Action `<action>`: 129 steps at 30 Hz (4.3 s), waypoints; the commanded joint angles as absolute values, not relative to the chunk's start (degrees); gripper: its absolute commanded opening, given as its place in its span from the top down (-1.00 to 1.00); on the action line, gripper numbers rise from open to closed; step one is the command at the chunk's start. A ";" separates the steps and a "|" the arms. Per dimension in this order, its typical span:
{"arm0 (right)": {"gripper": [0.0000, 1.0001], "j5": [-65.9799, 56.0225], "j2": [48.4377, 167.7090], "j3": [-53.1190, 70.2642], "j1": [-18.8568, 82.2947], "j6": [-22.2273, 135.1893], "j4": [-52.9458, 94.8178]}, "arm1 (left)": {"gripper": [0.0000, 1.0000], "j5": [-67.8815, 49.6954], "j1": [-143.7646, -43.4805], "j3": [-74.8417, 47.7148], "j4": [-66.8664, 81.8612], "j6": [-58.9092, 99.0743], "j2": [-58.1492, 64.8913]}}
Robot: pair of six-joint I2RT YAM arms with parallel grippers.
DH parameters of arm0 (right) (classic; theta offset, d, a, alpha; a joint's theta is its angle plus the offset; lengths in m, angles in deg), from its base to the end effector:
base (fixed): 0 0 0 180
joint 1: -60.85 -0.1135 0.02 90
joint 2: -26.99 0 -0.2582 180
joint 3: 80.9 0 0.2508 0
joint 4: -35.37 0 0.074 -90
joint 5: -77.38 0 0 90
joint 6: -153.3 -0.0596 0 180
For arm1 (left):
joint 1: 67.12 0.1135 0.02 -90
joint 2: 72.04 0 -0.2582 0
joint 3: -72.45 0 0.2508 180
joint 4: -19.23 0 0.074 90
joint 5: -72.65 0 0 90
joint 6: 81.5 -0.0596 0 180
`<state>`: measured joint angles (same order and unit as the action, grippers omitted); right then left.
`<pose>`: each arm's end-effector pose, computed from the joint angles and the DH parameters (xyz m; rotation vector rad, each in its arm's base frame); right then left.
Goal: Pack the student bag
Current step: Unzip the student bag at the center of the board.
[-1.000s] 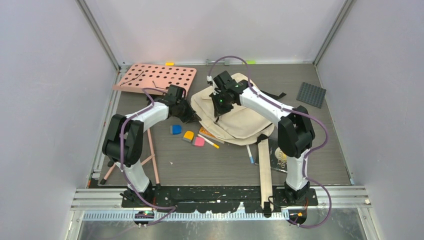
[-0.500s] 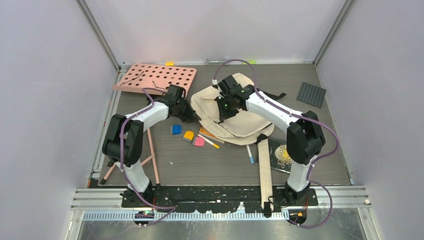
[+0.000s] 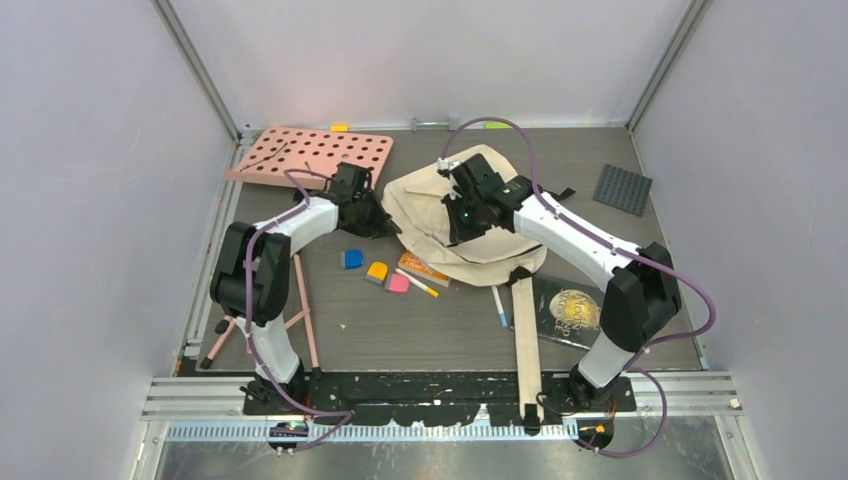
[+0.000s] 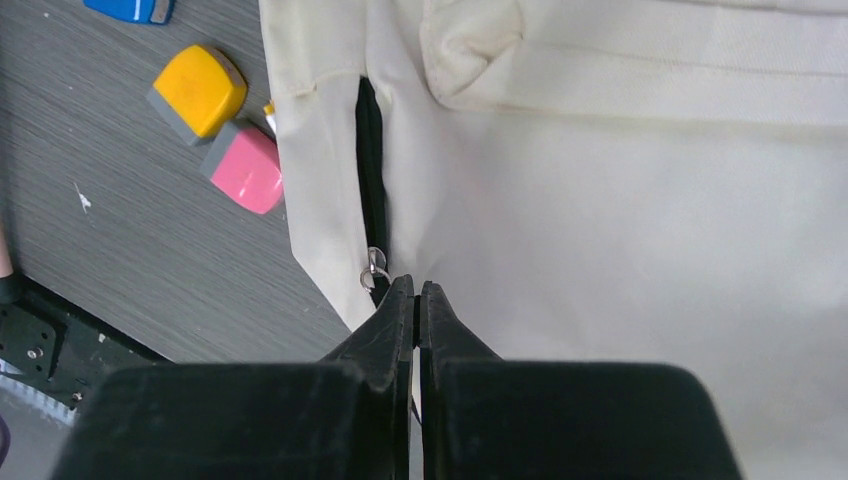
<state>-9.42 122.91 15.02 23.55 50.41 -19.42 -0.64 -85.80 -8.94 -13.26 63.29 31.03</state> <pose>0.2958 0.2295 0.2612 -0.5672 2.5144 0.4121 0.3622 -0.1406 0.1661 -0.7117 2.5950 -0.8361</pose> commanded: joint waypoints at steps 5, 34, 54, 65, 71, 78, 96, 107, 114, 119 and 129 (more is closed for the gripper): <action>0.98 -15.41 112.76 11.14 23.67 50.67 -22.63 | 1.00 -6.40 -84.53 -16.09 -10.72 60.59 35.56; 0.98 -18.08 105.88 4.72 23.27 52.04 -14.96 | -0.35 -7.64 -87.08 -21.50 -20.89 56.16 29.68; 0.98 -19.76 108.12 5.01 22.59 51.49 -10.60 | -0.18 -0.49 -95.06 -7.59 -6.32 75.79 25.91; 0.98 -20.82 107.65 4.84 22.53 51.45 -10.76 | 0.18 1.23 -95.16 -7.15 -3.51 76.89 28.14; 0.98 -23.35 106.63 4.13 22.53 51.03 -10.98 | 0.87 -1.68 -94.92 -10.49 -5.42 72.15 28.07; 0.98 -29.72 103.60 1.74 22.53 50.27 -11.64 | 1.00 -3.35 -92.53 -12.44 -7.16 68.82 28.50; 0.98 -44.46 100.27 -1.26 22.73 48.01 -12.93 | 1.00 -4.08 -85.95 -20.44 -13.71 58.70 33.80; 0.99 -41.74 100.74 -1.33 29.87 46.09 -12.93 | 1.00 -5.64 -84.38 -23.04 -17.37 53.72 35.88; 0.98 -34.68 101.76 -0.41 34.30 47.34 -12.55 | 1.00 -5.32 -84.44 -22.38 -17.51 52.72 34.30; 0.98 -29.87 102.24 1.18 34.35 48.26 -12.21 | 0.42 -3.99 -85.04 -22.34 -16.72 48.12 30.60; 0.98 -26.92 102.77 2.44 34.50 44.70 -12.82 | -0.28 2.35 -92.99 -21.82 -5.32 36.89 24.05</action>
<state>-28.43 103.11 -0.61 34.08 46.26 -13.08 -3.25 -88.23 -20.88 -15.12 44.42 27.03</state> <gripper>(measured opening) 0.042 0.630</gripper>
